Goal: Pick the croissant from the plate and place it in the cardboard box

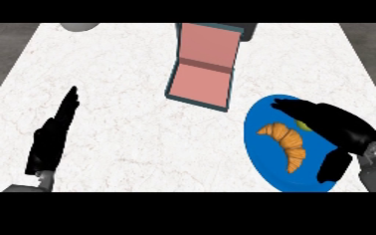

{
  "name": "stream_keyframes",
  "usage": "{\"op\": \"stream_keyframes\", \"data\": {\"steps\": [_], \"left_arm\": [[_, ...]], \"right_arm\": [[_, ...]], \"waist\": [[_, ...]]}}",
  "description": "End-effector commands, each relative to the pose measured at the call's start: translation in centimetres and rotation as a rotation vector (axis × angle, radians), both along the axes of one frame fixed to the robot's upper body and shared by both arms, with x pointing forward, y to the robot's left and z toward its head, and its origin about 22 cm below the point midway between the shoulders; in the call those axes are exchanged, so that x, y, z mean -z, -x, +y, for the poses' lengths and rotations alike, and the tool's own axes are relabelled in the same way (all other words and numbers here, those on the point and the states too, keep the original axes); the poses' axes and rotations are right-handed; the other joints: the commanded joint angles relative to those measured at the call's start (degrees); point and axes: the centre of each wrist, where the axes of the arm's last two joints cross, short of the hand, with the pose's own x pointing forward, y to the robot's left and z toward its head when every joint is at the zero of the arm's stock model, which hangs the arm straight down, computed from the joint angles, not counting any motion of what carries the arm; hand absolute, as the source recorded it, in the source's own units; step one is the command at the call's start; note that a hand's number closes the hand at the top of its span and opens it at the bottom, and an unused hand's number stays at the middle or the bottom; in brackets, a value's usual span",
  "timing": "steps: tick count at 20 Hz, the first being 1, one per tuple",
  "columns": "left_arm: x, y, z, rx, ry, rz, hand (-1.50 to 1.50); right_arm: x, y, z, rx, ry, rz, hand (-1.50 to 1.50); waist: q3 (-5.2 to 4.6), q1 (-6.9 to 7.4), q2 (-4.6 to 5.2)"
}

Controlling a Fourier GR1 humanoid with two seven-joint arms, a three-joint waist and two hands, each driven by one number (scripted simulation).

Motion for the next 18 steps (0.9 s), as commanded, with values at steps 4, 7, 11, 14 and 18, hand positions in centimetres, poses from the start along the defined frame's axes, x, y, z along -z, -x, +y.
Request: {"op": "stream_keyframes", "data": {"steps": [4,7,11,14,18], "left_arm": [[0.3,1.5,-0.4,0.003,0.001,-0.005,0.0],[-0.6,0.1,0.3,-0.007,0.008,-0.01,0.0],[-0.6,-0.3,-0.6,-0.001,0.008,0.006,0.0],[1.1,0.9,0.1,0.013,0.005,0.0,0.0],[1.5,0.7,0.3,-0.01,-0.002,0.0,0.0]], "right_arm": [[2.3,1.0,0.4,0.024,0.061,0.012,-1.5],[3.2,1.0,-1.4,0.024,0.07,0.014,-1.5],[3.3,1.3,-0.6,0.015,0.041,-0.005,-1.5],[4.3,-0.7,0.8,0.02,0.05,0.008,-1.5],[6.0,0.1,-1.2,0.023,0.039,0.012,-1.5]], "waist": [[0.01,0.13,-0.01],[0.01,0.01,0.02],[0.01,-0.07,0.01],[0.01,0.23,0.05],[0.01,0.15,0.07]]}}
